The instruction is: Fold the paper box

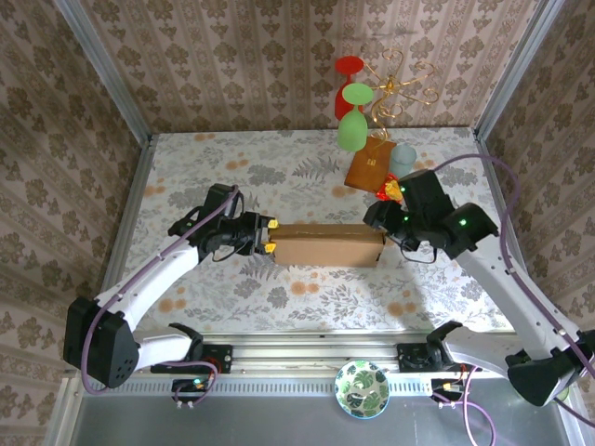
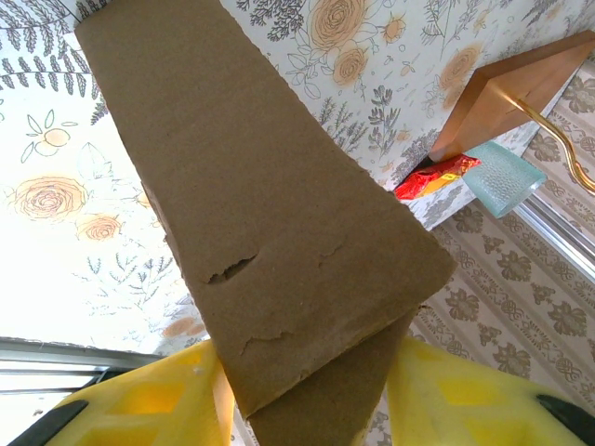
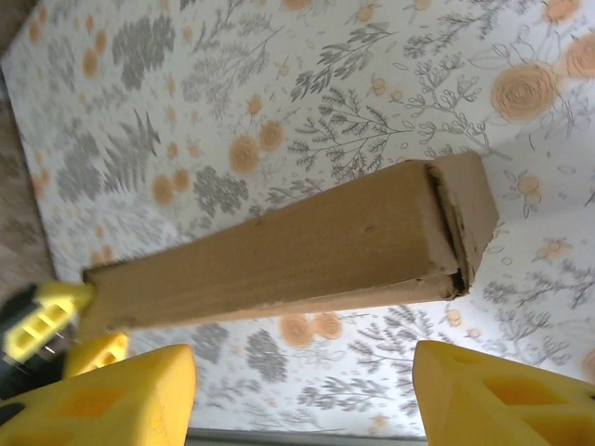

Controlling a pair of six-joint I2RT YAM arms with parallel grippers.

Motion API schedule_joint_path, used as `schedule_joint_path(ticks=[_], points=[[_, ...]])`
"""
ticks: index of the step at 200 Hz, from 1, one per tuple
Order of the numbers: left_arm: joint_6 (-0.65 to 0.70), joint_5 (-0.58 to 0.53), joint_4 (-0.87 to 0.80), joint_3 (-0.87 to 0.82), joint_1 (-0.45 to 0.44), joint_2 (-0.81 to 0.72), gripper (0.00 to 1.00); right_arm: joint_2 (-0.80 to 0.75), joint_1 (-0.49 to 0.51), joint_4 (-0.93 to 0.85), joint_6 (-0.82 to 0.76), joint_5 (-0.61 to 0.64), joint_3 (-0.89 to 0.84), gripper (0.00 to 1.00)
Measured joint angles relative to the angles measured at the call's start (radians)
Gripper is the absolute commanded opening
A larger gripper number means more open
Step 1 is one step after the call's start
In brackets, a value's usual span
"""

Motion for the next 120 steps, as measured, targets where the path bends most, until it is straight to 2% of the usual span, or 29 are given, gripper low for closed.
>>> schedule_joint_path(ticks=[27,56,120], points=[[0.0,0.0,0.0,0.0,0.0,0.002,0.43,-0.047,-0.093,0.031,0.159,-0.089,-0.081,0.71],[0.0,0.0,0.0,0.0,0.0,0.002,0.43,-0.094,-0.146,0.092,0.313,-0.173,-0.21,0.72],[0.0,0.0,0.0,0.0,0.0,0.002,0.42,-0.141,-0.205,0.162,0.41,-0.254,-0.333,0.53]])
